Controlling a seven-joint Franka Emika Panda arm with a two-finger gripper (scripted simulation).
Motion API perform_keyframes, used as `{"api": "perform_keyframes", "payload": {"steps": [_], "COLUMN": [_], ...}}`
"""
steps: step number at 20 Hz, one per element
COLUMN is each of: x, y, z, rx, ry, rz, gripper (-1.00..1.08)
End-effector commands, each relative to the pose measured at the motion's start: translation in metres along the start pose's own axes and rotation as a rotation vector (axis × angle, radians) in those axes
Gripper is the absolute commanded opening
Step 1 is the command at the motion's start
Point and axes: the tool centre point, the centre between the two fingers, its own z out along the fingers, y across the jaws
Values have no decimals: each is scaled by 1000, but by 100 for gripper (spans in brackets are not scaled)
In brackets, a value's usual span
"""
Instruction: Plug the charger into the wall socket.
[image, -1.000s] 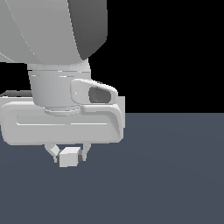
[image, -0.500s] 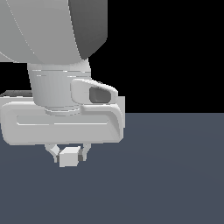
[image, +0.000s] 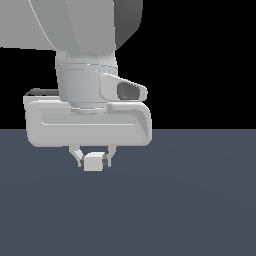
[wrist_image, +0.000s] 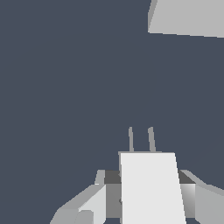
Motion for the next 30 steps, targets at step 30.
{"api": "perform_keyframes", "payload": {"steps": [30], "x": [73], "y": [54], "z": [-42], "rx": [-26], "ry": [1], "rz": [84], "gripper": [-100]}}
